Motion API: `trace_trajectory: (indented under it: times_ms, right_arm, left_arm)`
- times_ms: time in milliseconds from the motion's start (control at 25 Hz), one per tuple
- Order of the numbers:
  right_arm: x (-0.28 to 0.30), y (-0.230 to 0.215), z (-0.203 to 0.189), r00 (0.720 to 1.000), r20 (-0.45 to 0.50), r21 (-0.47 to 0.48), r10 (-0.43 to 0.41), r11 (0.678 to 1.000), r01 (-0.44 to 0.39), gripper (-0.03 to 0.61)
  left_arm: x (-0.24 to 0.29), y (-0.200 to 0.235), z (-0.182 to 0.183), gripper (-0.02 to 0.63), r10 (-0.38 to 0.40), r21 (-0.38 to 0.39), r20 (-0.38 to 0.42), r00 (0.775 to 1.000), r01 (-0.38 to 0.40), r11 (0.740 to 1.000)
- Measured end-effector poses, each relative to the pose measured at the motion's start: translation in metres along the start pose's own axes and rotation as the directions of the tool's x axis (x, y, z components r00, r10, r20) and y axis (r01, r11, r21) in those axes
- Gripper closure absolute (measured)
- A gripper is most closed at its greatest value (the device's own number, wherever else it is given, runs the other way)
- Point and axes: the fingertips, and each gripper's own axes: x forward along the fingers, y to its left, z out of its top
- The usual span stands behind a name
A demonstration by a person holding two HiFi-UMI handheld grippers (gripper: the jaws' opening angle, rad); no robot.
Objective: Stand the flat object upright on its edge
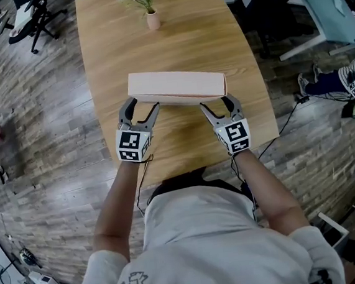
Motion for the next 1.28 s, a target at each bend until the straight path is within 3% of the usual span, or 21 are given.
trace_trajectory:
  times_ms: [640,1080,1280]
  right_arm:
    - [-0.022,0.006,0.006,1.0,0.029,0.011,0.002,1.0,-0.002,0.282]
    - [-0.068,0.023,0.022,0.997,0.077,0.001,0.028,1.0,-0.028,0.295]
    - [-0.103,0.034,0.033,0.992,0.116,-0.008,0.052,0.999,-0.051,0.334]
  left_arm:
    - [-0.02,-0.01,-0.007,0.328,0.041,-0.032,-0.001,0.999,-0.042,0.999]
    - [-0.067,-0.039,0.013,0.328,0.083,-0.034,0.049,0.995,-0.081,0.996]
    - [-0.094,-0.064,0.028,0.33,0.094,-0.05,0.083,0.992,-0.09,0.995]
